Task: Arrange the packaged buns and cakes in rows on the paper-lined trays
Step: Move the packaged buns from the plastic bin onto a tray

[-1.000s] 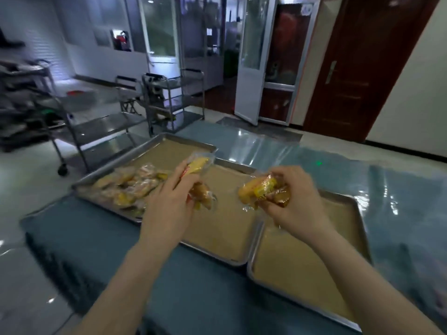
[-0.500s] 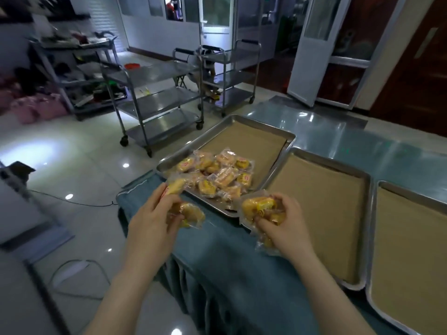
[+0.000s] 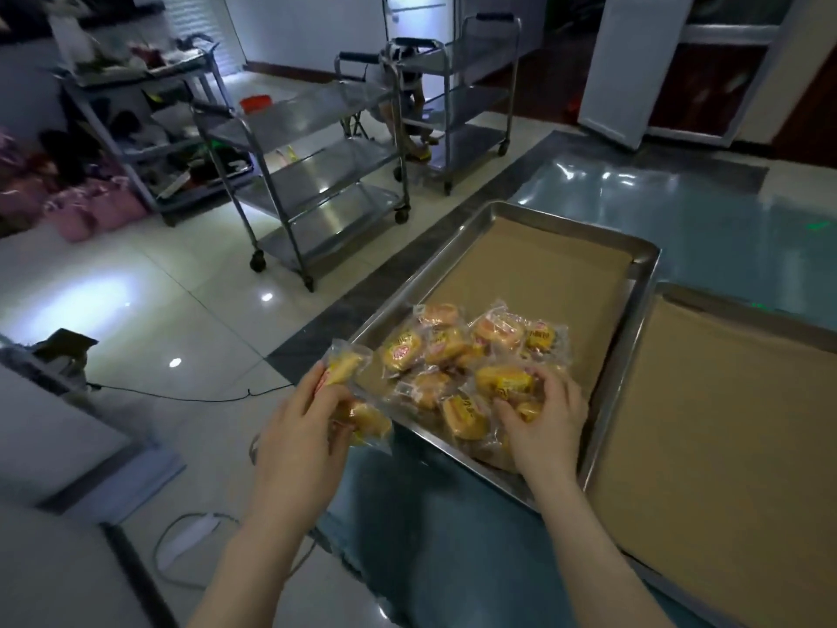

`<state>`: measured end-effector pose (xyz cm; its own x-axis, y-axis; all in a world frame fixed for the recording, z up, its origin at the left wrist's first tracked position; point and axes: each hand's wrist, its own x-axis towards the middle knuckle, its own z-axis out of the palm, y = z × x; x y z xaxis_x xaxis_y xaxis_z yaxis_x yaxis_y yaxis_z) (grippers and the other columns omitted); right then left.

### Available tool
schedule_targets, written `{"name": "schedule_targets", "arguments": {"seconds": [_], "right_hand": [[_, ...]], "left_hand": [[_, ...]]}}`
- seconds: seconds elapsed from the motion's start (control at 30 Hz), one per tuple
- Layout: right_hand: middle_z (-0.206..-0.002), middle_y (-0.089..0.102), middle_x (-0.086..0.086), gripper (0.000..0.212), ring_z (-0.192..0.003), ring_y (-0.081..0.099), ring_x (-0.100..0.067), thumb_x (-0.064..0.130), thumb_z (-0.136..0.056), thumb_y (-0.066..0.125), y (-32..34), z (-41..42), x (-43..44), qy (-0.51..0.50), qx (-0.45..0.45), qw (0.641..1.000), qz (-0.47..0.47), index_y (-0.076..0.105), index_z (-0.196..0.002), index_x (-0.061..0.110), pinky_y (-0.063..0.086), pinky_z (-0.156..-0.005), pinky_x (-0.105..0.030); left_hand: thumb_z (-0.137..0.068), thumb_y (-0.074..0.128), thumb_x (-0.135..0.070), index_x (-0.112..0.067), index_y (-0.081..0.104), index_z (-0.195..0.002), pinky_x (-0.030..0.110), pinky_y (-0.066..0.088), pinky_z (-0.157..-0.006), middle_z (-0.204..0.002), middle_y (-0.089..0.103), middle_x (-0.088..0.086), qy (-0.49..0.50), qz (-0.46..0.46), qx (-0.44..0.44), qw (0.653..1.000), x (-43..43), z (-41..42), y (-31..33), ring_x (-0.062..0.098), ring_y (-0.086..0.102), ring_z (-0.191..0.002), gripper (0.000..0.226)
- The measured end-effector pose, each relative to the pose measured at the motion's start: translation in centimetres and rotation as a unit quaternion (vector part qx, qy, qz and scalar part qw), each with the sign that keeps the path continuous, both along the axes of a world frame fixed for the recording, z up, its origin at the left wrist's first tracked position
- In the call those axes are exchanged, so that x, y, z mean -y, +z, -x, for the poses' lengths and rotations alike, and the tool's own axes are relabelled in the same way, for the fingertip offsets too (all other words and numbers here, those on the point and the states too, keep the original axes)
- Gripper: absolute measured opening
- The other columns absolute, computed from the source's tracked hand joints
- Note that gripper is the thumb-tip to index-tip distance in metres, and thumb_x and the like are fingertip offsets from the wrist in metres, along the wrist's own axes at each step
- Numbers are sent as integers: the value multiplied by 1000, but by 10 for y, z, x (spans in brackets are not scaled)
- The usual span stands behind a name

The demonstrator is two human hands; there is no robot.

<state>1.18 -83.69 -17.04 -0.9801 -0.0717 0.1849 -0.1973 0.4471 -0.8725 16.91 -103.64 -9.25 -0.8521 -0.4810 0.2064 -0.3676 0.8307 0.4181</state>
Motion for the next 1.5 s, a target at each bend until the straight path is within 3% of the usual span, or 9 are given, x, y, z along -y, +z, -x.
{"name": "schedule_targets", "arguments": {"seconds": [0.2,0.37,0.43,0.53,0.7,0.93,1.13,1.3,1.5], "right_hand": [[-155,-20,7,94,-140,-25,-22,66,-73,62,-31,17,23,69,-1,938,-339,9,-147,41,-9,-108,-56],[-145,-46,8,78,-128,-48,-23,80,-79,16,-25,15,26,87,61,923,-369,-14,-144,47,-22,-103,-57],[-143,-47,16,63,-127,-49,-17,71,-87,6,-18,12,23,103,98,935,-326,-11,-145,51,-22,-107,-58],[-152,-34,7,60,-134,-40,-19,47,-98,32,-8,-1,22,43,89,945,-312,-5,-145,51,-16,-112,-55],[-153,26,-10,55,-139,21,-38,28,-81,70,-11,-48,28,-129,21,958,-256,51,-132,27,28,-109,-58],[-155,-26,1,86,-144,-16,-30,27,-89,57,-27,-40,48,-51,141,933,-328,-3,-140,60,14,-116,-52],[-147,-42,-3,85,-139,-24,-42,37,-87,56,-22,2,53,-20,221,894,-389,-7,-137,61,7,-111,-66],[-156,-26,-7,80,-141,-22,-39,40,-86,58,-10,17,43,-45,217,906,-360,2,-142,55,-6,-111,-63],[-160,10,2,66,-146,4,-25,32,-89,56,22,0,4,-67,121,949,-285,25,-147,32,18,-116,-48]], "left_hand": [[-82,66,-16,-31,57,-106,47,45,-92,-146,38,-3,-85,7,0,996,32,60,-17,29,49,-118,29],[-80,63,-11,-26,58,-116,48,36,-99,-148,36,-1,-169,5,31,985,43,107,-35,30,43,-124,39],[-81,62,-12,-27,57,-118,46,28,-103,-149,33,1,-206,14,40,978,41,120,-44,29,36,-130,41],[-86,56,-17,-35,47,-130,49,12,-114,-157,12,4,-232,16,61,971,39,133,-61,29,11,-143,48],[-81,64,-19,-25,51,-130,52,8,-112,-152,27,9,-303,4,-2,953,40,129,-83,28,18,-142,51],[-85,11,-66,-51,-16,-139,50,-19,-104,-150,-34,-1,-368,72,134,917,54,149,-122,20,-35,-136,62],[-86,23,-68,-52,-15,-139,52,-20,-104,-148,-34,1,-390,54,174,903,53,182,-118,21,-41,-131,67],[-86,32,-64,-50,-9,-141,49,-21,-104,-152,-23,-4,-407,59,130,902,52,187,-95,20,-31,-136,69],[-91,40,-50,-42,1,-145,44,-12,-112,-153,-12,-8,-434,77,73,894,20,171,-61,15,-22,-139,67]]}}
